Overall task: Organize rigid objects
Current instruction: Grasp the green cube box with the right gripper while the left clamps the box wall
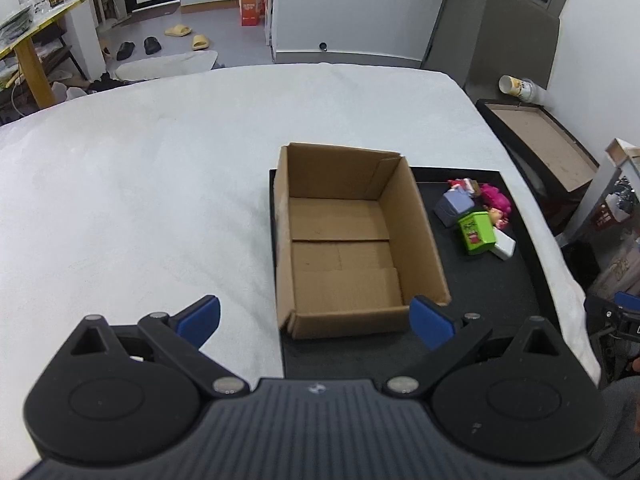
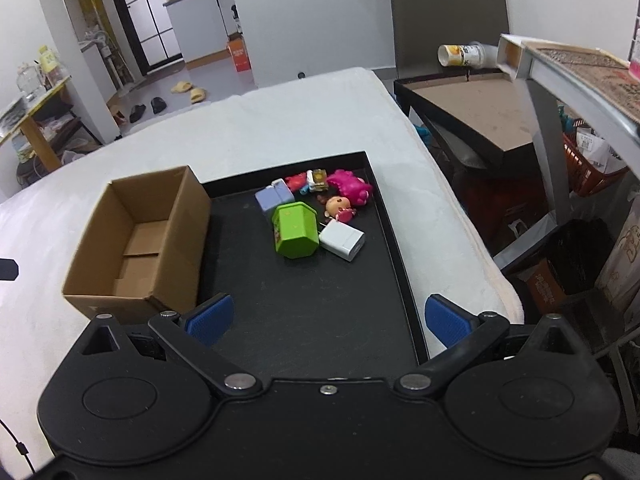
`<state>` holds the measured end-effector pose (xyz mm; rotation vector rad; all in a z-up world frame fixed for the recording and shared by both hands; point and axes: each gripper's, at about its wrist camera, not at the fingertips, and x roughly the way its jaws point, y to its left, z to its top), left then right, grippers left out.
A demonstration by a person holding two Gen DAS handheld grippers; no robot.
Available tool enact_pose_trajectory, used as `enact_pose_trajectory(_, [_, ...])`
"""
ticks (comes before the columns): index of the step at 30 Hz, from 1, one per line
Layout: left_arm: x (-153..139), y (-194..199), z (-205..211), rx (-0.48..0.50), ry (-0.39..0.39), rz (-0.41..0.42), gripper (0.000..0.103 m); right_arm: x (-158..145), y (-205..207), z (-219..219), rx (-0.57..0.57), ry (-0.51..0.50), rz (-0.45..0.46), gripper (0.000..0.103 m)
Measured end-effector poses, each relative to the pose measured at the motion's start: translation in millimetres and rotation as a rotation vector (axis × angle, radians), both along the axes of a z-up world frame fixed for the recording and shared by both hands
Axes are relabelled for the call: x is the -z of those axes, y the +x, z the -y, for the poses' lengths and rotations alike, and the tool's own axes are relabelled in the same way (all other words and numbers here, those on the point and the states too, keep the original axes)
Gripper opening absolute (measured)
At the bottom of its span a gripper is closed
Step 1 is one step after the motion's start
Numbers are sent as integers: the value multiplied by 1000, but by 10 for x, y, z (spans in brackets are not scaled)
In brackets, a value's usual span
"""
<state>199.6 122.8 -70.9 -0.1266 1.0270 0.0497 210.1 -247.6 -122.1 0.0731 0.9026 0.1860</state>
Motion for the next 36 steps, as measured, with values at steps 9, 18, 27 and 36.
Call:
enact_pose_trajectory(9, [360, 241, -185, -47, -45, -18, 98, 267, 312, -97, 5, 21, -26, 84])
enact_pose_trajectory(18, [551, 550, -568, -165, -173, -74, 72, 439, 606, -310, -46, 53, -59, 70])
enact_pose_trajectory(27, [833, 676, -664, -181, -220, -124, 47, 580, 914, -477, -61, 56, -76, 63])
enact_pose_trajectory(36, [980, 719, -612, -190, -256, -159, 30, 755, 1293, -568, -75, 27, -98, 53])
